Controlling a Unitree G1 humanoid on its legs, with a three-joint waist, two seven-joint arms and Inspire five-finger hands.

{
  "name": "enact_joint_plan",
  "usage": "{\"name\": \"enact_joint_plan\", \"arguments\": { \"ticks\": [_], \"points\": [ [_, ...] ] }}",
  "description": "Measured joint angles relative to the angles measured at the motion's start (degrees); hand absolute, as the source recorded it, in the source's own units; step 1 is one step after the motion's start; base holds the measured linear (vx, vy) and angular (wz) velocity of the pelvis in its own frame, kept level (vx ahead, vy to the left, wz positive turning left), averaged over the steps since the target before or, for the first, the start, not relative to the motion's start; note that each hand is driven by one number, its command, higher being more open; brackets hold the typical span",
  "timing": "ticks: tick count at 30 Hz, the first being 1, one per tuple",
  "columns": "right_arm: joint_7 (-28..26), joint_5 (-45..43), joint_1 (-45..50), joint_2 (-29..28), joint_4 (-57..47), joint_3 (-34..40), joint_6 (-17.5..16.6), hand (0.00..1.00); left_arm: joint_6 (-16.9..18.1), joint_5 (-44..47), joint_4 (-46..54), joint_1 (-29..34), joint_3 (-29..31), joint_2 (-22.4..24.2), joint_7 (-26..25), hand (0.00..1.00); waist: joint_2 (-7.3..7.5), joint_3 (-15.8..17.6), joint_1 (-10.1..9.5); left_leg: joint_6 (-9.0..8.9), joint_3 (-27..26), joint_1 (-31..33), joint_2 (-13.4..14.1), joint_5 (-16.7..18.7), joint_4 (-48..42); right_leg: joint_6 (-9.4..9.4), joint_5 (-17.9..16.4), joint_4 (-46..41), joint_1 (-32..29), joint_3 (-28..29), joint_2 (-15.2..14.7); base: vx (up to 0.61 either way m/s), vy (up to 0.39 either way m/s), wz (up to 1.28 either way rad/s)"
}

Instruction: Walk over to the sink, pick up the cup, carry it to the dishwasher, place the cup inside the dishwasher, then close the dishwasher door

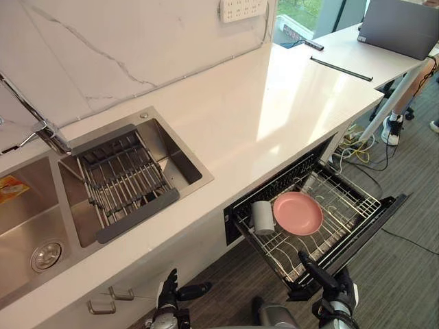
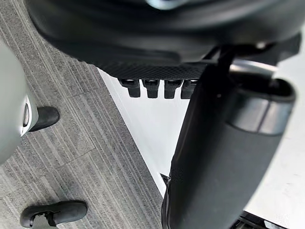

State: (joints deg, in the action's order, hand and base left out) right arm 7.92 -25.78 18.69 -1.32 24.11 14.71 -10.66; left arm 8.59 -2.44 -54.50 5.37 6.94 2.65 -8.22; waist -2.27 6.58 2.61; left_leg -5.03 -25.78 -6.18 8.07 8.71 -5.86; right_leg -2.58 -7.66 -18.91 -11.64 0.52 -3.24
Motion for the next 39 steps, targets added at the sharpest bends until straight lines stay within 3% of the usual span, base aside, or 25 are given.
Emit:
{"name": "enact_joint_plan", "arguments": {
  "ticks": [5,11,22,30,36,39],
  "points": [
    [-0.02,0.09,0.02,2.23,0.71,-2.53,0.00,1.00,0.39,-0.99,-2.16,-0.90,-2.28,-1.43,0.09,1.00,0.25,-0.14,0.23,0.18,2.58,0.58,-0.78,-1.69,1.74,-0.06,1.23,2.42,0.54,-1.36,-0.36,-0.03,0.002,0.15],
    [-0.03,0.37,-2.36,6.26,1.99,-8.03,0.20,1.00,0.59,-1.35,-2.72,-1.05,-5.30,-3.37,0.38,1.00,0.55,-0.08,0.18,0.70,6.05,2.40,-1.02,-3.55,3.48,0.16,5.33,8.17,1.43,-2.86,-0.13,-0.05,-0.004,0.10],
    [-0.19,3.52,-8.68,10.91,3.32,-16.88,3.20,1.00,0.67,-2.05,-4.82,-1.31,-6.39,-6.51,0.88,1.00,1.30,0.55,-0.75,1.63,10.85,5.55,-1.31,-5.02,3.65,-0.02,9.00,14.49,3.61,-7.13,-0.62,-0.03,-0.001,0.20],
    [-0.18,5.21,-16.04,14.34,7.31,-20.33,3.74,1.00,1.46,-1.99,-4.87,-1.94,-7.47,-7.08,1.01,1.00,1.55,1.15,-1.60,1.73,13.39,7.15,-1.59,-5.41,4.18,-0.09,9.67,16.42,4.05,-9.08,-0.85,0.04,0.020,0.13],
    [-0.11,6.45,-25.33,16.66,11.58,-22.48,3.75,1.00,2.24,-1.38,-4.22,-2.57,-7.46,-7.30,1.04,1.00,1.51,3.84,-1.82,1.61,15.36,9.75,-1.76,-6.67,4.24,0.30,11.44,18.72,3.31,-10.50,-0.93,-0.05,-0.019,0.12],
    [0.00,8.28,-31.95,18.19,14.29,-23.14,3.79,1.00,2.80,-0.67,-3.49,-3.46,-7.48,-7.37,1.06,1.00,1.35,5.60,-3.02,1.73,15.60,11.84,-1.86,-7.59,4.24,0.56,12.71,19.66,1.71,-10.62,-0.93,-0.10,-0.037,0.03]
  ]
}}
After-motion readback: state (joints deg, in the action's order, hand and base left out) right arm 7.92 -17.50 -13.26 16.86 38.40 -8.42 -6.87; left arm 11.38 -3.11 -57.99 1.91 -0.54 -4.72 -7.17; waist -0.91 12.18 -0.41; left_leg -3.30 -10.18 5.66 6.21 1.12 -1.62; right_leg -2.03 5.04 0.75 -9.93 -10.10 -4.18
